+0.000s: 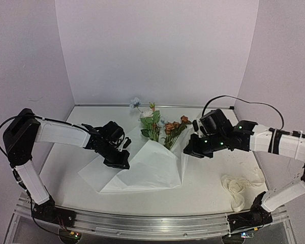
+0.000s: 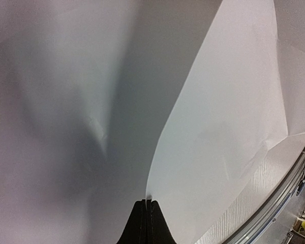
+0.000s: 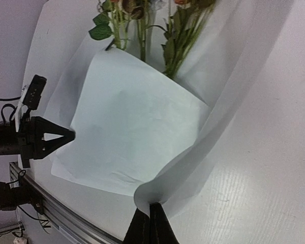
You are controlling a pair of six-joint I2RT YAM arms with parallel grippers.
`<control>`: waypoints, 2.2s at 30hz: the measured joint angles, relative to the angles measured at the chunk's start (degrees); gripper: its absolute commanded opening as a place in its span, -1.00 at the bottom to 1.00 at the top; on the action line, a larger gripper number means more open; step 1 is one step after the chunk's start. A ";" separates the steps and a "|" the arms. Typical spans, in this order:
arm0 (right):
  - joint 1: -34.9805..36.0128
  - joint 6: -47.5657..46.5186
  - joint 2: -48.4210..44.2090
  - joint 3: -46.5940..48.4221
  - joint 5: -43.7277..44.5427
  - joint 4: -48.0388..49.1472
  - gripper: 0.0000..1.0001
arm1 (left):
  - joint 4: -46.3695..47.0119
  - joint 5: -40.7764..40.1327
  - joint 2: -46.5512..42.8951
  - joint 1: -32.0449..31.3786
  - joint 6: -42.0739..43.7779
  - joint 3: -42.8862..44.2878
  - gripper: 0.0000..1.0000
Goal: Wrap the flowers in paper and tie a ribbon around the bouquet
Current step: Fold the one-fourth-folded wrapping paper at the center of the board, then press the fold line on the 1/4-folded wrapping paper.
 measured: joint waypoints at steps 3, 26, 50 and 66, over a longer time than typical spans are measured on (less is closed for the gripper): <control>2.22 1.02 7.04 5.68 -1.95 2.36 -1.00 | 0.91 0.01 0.41 0.25 -0.02 0.00 -1.00; 5.48 10.04 34.97 11.91 -13.49 24.80 -1.00 | 2.19 1.94 2.90 4.66 -0.39 1.47 -0.54; 5.43 9.27 37.89 13.93 -13.33 24.72 -1.00 | 6.32 18.68 5.94 14.70 -4.20 12.59 0.35; 5.15 5.63 38.06 13.95 -16.29 24.28 -1.00 | 6.84 30.30 15.39 19.05 -3.35 19.17 -0.56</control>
